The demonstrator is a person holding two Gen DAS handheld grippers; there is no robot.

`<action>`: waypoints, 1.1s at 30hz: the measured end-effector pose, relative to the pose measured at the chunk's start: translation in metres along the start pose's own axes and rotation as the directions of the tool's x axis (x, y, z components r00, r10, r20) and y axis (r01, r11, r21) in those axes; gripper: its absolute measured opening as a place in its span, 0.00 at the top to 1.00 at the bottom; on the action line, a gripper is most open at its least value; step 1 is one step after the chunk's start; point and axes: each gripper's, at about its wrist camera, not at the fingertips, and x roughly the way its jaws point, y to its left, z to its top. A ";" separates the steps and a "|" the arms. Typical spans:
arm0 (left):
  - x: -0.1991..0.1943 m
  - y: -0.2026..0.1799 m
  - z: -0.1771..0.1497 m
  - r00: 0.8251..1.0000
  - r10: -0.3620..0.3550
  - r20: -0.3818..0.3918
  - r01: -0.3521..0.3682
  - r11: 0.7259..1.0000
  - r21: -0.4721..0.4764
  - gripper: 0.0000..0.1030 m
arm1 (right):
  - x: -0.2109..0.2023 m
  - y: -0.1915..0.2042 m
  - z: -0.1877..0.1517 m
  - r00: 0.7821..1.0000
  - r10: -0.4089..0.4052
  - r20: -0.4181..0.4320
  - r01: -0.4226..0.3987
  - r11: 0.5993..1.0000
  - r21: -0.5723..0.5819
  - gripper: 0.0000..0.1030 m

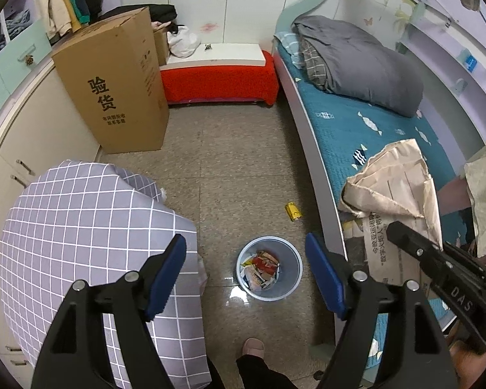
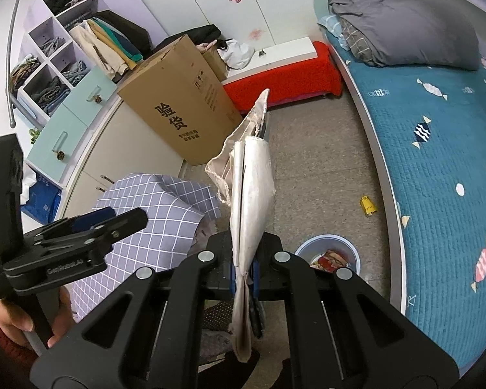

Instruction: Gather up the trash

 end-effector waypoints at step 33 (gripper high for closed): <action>-0.012 -0.013 -0.021 1.000 -0.001 0.012 0.001 1.000 -0.006 0.28 | -0.011 0.002 -0.020 0.999 -0.034 0.024 0.035 0.999 -0.033 0.47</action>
